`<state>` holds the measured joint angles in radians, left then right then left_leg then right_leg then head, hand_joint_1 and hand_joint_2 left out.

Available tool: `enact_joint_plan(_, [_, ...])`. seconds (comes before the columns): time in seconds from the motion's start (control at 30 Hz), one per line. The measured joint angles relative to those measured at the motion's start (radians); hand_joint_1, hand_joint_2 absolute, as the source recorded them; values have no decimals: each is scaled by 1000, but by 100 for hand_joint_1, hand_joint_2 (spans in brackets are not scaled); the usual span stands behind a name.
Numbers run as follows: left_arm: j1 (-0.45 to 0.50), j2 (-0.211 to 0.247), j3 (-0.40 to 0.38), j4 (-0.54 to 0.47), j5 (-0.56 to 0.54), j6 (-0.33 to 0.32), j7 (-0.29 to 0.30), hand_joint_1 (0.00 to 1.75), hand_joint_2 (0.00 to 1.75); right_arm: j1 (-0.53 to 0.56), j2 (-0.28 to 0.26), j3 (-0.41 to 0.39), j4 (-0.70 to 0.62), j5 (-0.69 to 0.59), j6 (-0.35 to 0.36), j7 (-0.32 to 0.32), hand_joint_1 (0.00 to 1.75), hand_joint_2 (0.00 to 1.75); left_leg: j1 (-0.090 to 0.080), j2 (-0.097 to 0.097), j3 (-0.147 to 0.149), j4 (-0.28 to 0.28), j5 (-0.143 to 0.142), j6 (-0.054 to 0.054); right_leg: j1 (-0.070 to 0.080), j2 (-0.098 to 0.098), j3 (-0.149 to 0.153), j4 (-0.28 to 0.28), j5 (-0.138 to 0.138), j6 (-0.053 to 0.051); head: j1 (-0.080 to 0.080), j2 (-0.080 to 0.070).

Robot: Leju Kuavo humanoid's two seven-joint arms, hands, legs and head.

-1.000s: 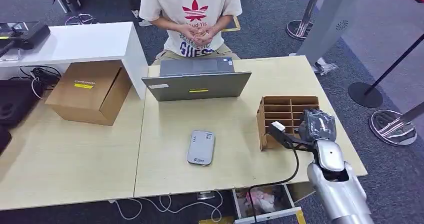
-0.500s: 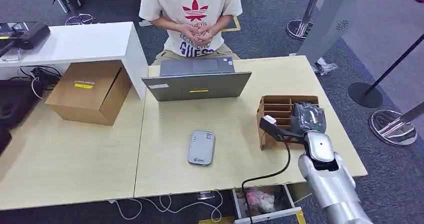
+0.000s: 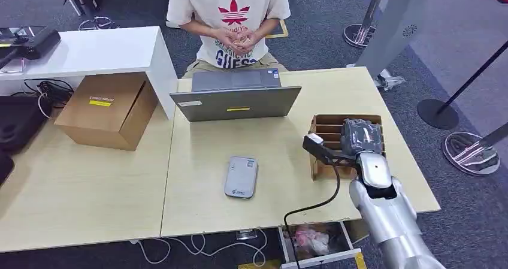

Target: Pass the card to the sensor for recognition and then transmit it.

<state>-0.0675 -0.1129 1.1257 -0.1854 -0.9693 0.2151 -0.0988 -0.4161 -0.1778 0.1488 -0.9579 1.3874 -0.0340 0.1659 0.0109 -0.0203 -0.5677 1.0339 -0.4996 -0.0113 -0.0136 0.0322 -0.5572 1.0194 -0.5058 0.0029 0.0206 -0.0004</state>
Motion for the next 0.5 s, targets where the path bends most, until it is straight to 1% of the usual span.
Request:
enact_joint_plan(0.07, [0,0,0,0,0,0,-5,0,0,-2,1,0,1,-1,-2,-2,119,175,0,0,0,0,0,0,0,0,0,0,0,0,0,0])
enact_joint_plan(0.1, [0,2,0,0,-1,0,-6,0,0,-3,1,0,2,-1,-2,-2,110,175,0,0,0,0,0,0,0,0,0,0,0,0,0,0])
enact_joint_plan(0.13, [0,2,0,0,-3,0,-8,0,0,-2,1,0,3,-1,-2,-3,56,175,0,0,0,0,0,0,0,0,0,0,0,0,0,0])
enact_joint_plan(0.17, [0,2,0,0,-4,-1,-9,0,0,-2,1,0,3,-2,-3,-3,56,175,0,0,0,0,0,0,0,0,0,0,0,0,0,0])
enact_joint_plan(0.2, [0,2,0,0,-7,-2,-11,0,0,-1,1,0,3,-2,-3,-2,0,175,0,0,0,0,0,0,0,0,0,0,0,0,0,0])
enact_joint_plan(0.5, [0,6,0,0,-15,-8,-16,0,0,1,1,-5,-9,-4,-14,0,0,175,0,0,1,0,0,0,0,0,0,0,0,0,0,0])
